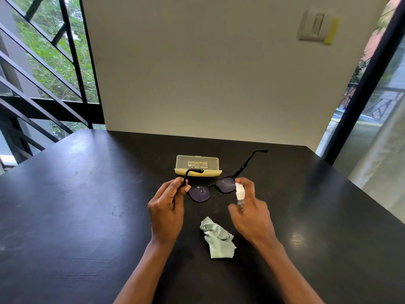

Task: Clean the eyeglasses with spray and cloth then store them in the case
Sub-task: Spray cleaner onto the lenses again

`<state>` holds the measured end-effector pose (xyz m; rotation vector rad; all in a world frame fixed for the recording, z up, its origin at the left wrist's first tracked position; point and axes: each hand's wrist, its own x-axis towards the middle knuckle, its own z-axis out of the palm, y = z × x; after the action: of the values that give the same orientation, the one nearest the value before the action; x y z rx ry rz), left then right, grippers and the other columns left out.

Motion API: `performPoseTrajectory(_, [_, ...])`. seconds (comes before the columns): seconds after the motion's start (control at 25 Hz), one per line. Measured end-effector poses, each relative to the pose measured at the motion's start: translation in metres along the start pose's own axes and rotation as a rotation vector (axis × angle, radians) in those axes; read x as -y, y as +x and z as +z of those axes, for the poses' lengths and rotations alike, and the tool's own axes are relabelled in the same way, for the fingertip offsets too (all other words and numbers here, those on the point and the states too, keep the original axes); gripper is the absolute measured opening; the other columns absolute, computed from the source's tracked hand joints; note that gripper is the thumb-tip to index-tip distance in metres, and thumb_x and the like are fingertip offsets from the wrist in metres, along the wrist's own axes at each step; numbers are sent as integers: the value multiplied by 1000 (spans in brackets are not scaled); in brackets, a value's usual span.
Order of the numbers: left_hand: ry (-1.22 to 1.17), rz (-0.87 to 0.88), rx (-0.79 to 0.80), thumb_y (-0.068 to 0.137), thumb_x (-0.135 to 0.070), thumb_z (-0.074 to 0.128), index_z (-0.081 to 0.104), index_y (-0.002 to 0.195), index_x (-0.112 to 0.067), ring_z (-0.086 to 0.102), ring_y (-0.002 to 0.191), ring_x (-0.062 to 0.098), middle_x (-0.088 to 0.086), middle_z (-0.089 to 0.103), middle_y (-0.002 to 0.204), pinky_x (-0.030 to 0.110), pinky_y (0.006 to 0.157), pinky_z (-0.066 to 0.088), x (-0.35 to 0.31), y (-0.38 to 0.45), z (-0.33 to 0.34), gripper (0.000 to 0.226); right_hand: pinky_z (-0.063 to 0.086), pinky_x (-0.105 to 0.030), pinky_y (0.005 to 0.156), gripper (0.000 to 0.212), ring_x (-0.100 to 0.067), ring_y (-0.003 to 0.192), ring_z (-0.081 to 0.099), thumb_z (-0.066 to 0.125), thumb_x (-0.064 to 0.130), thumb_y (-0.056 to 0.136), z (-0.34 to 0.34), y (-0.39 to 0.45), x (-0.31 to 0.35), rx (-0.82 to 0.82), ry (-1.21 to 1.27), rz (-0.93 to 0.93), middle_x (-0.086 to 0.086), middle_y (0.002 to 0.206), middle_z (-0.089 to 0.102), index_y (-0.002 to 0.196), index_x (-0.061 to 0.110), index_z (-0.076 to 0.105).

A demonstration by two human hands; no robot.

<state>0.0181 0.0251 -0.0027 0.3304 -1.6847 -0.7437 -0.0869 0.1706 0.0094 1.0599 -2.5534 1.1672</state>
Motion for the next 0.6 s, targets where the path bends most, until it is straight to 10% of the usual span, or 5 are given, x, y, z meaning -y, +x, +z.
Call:
performPoseTrajectory(0.32, [4,-28,2,76,2,67,68,97,8,65,80,17,16,70,90,5,80,47,-1,0,-1,22,41,-8,45,70,-9,52,52,59,4,79,-6,4,-30,-205,180,-38,4,68,53,129,37,22])
performPoseTrajectory(0.6, [20,-24,2,75,3,67,67,98,9,65,80,11,17,69,90,3,80,46,0,0,-2,23,47,-26,64,77,-26,76,53,54,-10,82,-9,23,-69,-282,195,-105,-25,102,47,125,37,10])
